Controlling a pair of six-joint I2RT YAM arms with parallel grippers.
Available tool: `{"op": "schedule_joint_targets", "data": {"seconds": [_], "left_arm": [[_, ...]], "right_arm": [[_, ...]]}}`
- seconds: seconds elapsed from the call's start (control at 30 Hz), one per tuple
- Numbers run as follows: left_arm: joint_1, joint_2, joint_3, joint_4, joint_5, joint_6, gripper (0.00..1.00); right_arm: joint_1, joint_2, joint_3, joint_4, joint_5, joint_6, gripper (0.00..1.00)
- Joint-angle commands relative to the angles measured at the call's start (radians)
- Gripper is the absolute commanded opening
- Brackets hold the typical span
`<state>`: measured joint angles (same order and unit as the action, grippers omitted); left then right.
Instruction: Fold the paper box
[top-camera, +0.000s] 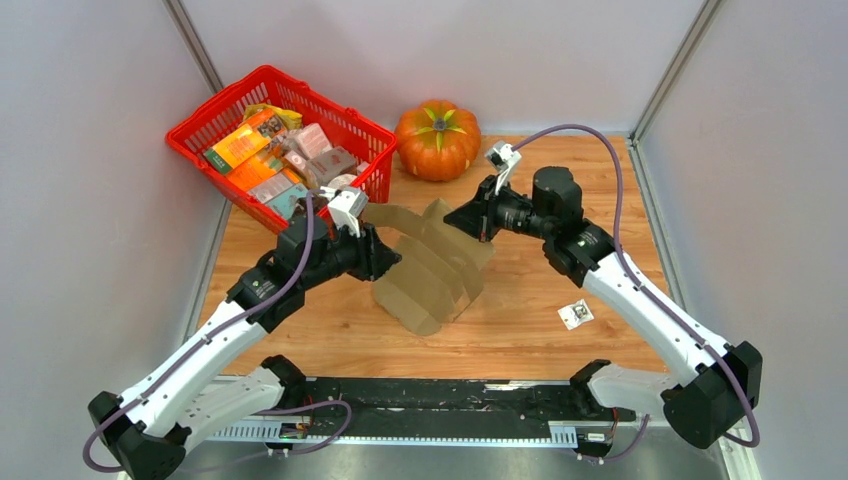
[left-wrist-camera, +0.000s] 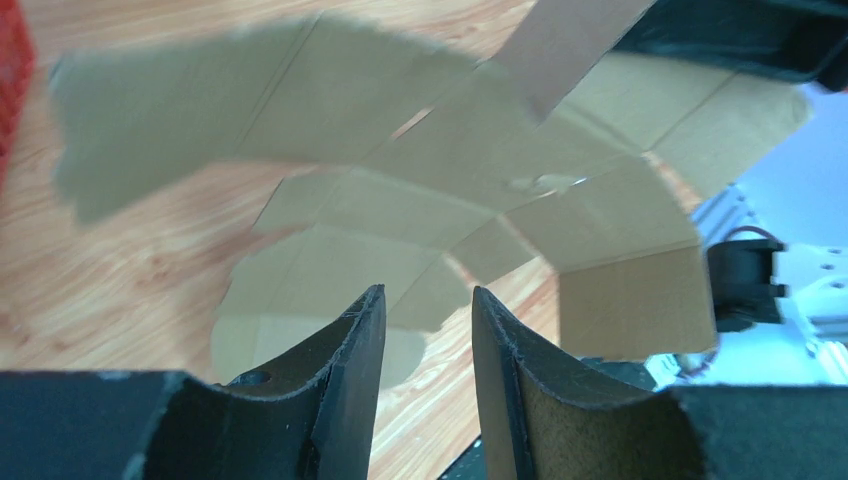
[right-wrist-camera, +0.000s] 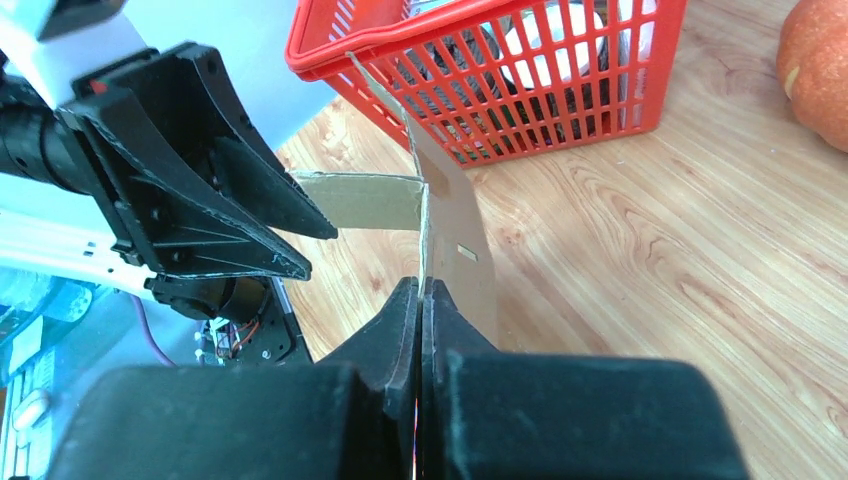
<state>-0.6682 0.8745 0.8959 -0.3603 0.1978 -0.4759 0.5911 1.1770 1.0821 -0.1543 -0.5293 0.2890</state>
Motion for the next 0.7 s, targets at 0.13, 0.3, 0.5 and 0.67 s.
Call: {"op": "schedule_joint_targets", "data": {"seconds": [0.13, 0.3, 0.5, 0.67], "left_arm": [[-0.004, 0.040, -0.040, -0.017, -0.193, 0.019, 0.44], [-0.002, 0.165, -0.014, 0.093, -0.164, 0.129, 0.52], [-0.004, 0.238, -0.023, 0.219, -0.118, 0.215, 0.55], [-0.004, 0.314, 0.012, 0.230, -0.092, 0.194, 0.52]], "right_arm": [[-0.062, -0.014, -0.044, 0.131, -0.101, 0.108, 0.00], [-0.091, 0.006, -0.044, 0.130, -0.133, 0.130, 0.00], [-0.146, 0.033, -0.027, 0.084, -0.138, 0.142, 0.00], [-0.186, 0.078, -0.036, 0.027, -0.049, 0.095, 0.00]]}}
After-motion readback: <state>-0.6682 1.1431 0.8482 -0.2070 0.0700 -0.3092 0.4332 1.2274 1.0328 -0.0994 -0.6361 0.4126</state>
